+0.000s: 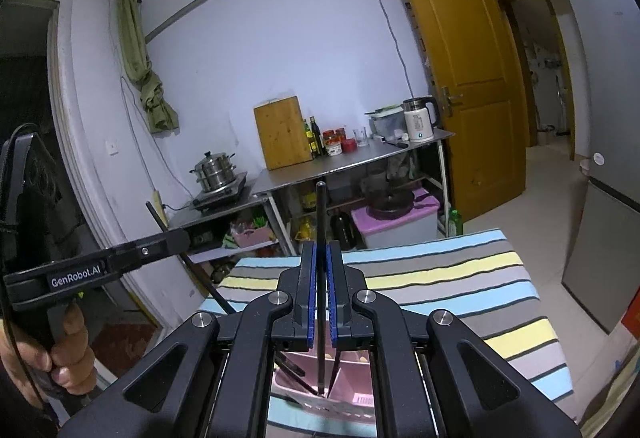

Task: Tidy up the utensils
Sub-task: 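Carry both chopsticks into the pink basket and open both grippers, then withdraw both grippers from the basket toward the remaining chopsticks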

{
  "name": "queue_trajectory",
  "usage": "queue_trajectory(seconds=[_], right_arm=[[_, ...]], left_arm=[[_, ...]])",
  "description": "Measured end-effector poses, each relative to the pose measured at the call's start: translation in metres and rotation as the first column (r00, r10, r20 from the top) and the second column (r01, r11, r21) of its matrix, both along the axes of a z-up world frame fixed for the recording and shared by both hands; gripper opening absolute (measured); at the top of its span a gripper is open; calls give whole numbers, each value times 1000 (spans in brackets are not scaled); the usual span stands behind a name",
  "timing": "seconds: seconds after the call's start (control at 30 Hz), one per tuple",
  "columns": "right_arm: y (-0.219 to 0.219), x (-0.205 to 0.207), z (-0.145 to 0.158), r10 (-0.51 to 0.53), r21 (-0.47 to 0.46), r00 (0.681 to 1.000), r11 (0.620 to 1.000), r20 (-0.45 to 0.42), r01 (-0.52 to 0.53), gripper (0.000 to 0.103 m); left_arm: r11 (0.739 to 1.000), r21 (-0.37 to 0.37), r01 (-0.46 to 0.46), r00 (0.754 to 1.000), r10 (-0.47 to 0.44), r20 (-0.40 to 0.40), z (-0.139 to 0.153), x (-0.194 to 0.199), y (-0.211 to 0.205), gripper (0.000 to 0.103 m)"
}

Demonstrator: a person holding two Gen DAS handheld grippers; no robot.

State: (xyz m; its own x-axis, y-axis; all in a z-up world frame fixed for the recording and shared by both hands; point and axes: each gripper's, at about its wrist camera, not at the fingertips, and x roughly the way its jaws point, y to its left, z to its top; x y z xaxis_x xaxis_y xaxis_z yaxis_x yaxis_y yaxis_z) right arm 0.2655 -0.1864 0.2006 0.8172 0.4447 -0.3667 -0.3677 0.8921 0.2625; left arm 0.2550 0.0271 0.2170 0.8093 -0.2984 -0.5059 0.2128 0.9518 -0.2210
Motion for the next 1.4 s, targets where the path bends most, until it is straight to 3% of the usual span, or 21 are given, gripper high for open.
queue_trajectory(seconds=[0.5,0.8,0.93,1.07,1.4], right_arm=[[27,11,-53,23,-85,996,996,-91,-31,5],[21,14,-74,13,-97,985,995,-170,-30,5],[18,11,-77,20,-103,982,994,-187,-39,5],[14,3,-72,26,-95,984,995,-175,-43,12],[-5,-37,-69,32,-89,990,995,-139,-44,14]], left_arm=[[1000,-1,-9,995,9,-96,-56,12,4,5],[1000,16,-22,990,24,-142,-80,11,4,5],[999,16,-33,989,35,-146,-82,8,6,7],[999,8,-46,990,47,-135,-80,1,10,21],[998,13,-66,994,67,-84,-81,-40,21,24]])
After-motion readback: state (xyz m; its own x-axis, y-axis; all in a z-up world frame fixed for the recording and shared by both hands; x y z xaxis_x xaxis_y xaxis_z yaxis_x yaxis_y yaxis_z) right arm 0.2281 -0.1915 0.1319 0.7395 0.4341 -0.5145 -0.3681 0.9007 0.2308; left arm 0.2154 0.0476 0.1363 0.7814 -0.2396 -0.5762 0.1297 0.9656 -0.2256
